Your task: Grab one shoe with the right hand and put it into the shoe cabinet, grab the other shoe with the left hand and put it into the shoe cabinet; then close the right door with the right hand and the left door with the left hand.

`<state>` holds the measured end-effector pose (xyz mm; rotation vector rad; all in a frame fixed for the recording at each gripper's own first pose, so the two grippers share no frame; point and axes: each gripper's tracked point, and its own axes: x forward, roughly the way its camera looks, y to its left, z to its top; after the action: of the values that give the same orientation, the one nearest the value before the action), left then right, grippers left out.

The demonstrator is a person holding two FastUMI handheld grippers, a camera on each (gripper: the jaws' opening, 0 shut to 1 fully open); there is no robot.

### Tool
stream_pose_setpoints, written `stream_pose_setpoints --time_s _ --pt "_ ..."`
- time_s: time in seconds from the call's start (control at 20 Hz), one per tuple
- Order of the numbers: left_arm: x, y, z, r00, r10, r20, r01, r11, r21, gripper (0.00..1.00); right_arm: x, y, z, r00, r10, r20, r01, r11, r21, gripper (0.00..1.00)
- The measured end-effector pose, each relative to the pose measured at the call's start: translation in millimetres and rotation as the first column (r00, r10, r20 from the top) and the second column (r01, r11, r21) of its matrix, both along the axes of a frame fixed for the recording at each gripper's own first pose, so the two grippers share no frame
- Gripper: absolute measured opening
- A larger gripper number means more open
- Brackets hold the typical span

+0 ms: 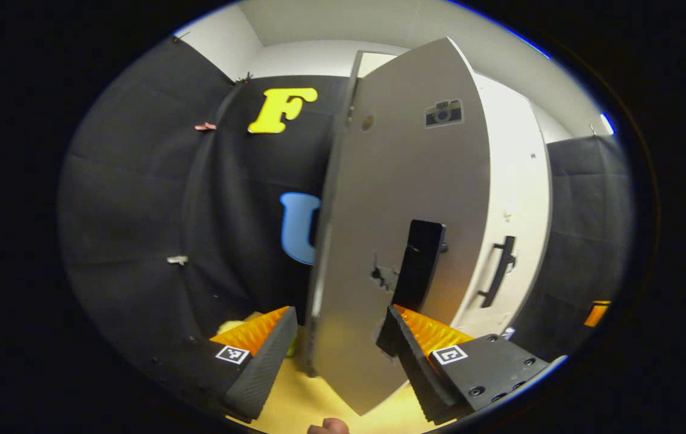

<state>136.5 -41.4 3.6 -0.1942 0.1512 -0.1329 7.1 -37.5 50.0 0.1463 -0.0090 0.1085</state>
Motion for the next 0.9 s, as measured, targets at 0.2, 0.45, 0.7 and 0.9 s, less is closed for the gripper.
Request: stream_pose_setpoints --time_s 0.2,0.45,0.7,0.9 --pt "-6 -47 1 0.998 -0.055 0.003 0.055 0.998 0.006 0.95 -9 -24 13 0.998 -0.056 0.032 0.056 0.998 -0.006 0.98" --pt "-36 -65 12 0.995 -0.095 0.029 0.093 0.993 0.066 0.95 -12 -48 20 0.993 -0.108 0.055 0.109 0.994 -0.012 0.98" --pt "-74 -56 31 0.993 -0.099 0.060 0.095 0.993 0.076 0.95 -13 -52 26 0.988 -0.133 0.074 0.136 0.990 -0.042 0.98" --pt "-101 -40 52 0.994 -0.074 0.086 0.069 0.996 0.062 0.95 -17 -41 29 0.986 -0.143 0.091 0.148 0.988 -0.053 0.98"
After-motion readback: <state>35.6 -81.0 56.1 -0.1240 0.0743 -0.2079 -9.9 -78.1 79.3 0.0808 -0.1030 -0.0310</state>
